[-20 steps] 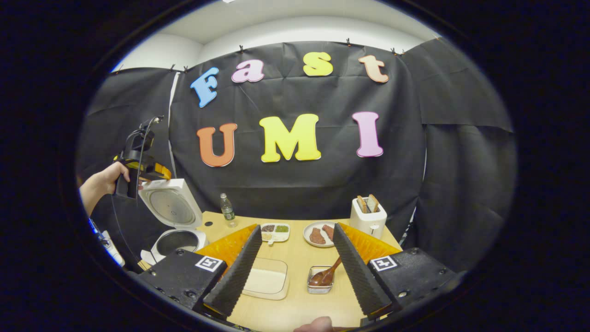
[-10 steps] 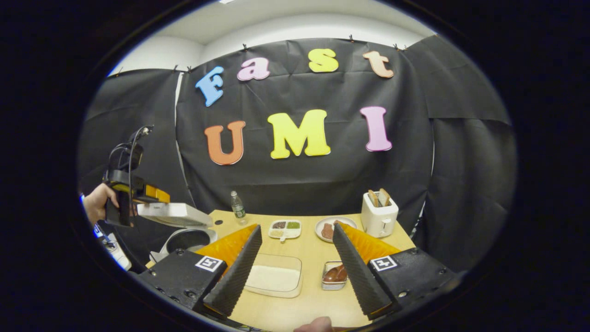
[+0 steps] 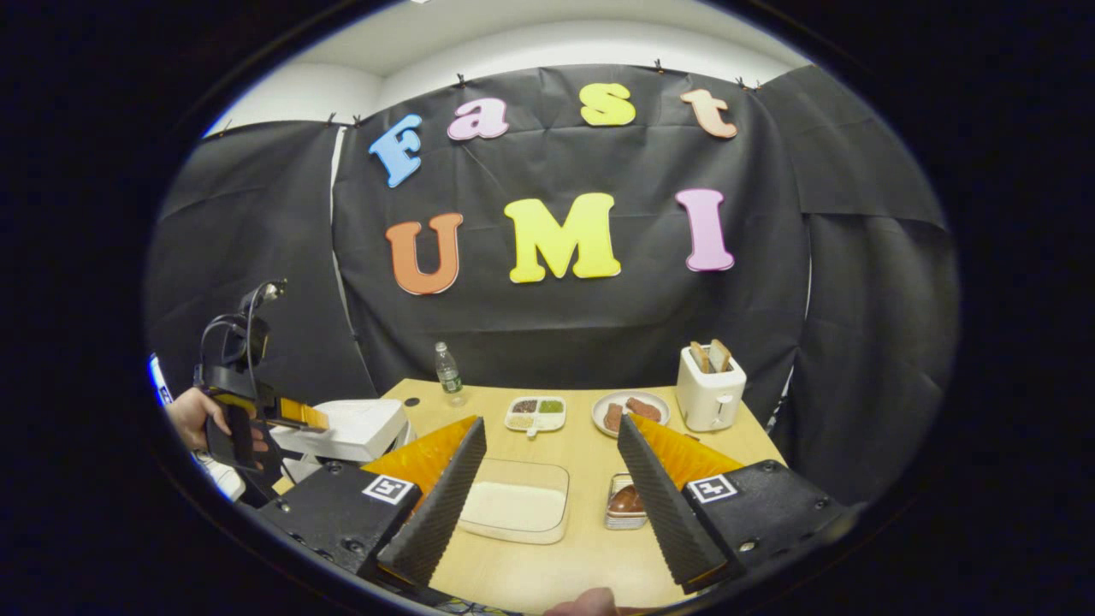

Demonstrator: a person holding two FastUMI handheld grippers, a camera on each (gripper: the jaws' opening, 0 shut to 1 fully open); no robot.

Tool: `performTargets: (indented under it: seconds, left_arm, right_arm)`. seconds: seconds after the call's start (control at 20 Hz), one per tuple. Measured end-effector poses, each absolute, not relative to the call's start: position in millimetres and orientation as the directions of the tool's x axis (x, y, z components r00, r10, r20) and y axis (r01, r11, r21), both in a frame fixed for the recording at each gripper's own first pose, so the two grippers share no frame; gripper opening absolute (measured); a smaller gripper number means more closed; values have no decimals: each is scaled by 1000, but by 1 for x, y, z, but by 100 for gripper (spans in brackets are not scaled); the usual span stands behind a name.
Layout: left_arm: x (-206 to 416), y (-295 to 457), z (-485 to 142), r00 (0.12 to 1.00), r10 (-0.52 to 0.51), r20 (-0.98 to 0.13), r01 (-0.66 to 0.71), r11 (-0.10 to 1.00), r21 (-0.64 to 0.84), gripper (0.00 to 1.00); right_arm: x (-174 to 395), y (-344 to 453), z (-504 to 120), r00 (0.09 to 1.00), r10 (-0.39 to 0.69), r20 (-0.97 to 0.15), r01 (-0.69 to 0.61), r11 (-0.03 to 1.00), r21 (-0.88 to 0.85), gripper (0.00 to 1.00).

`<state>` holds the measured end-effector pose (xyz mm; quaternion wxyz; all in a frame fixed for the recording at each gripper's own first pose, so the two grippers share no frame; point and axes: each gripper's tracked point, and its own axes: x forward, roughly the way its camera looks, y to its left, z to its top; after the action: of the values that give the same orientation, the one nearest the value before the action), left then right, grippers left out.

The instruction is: Close the left gripper, press the button to open the rice cooker; take a wooden spoon from the chopstick holder with the right hand, scoop a spoonful of rice and pour it into the rice cooker, then put the wooden spoon back into the chopstick holder.

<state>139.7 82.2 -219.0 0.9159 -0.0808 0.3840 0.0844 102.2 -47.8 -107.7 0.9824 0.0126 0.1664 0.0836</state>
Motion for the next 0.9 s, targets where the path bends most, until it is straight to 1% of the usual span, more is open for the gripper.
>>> performTargets:
  seconds: [0.15, 0.6, 0.8, 0.9]
  left_arm:
    - [135, 81, -237, 664, 83, -744, -226, 969, -94, 97]
    - [128, 84, -258, 637, 101, -764, -240, 968, -72, 96]
    - [124, 86, -266, 638, 151, -755, -234, 972, -4, 96]
    - [126, 86, -266, 666, 163, -728, -217, 976, 20, 97]
  right_arm:
    - [101, -47, -110, 928, 169, -332, -162, 986, 51, 99]
    - [109, -53, -121, 924, 167, -345, -151, 986, 73, 100]
    - [117, -57, -130, 916, 180, -359, -153, 983, 101, 99]
    - [122, -59, -137, 909, 195, -368, -160, 979, 124, 100]
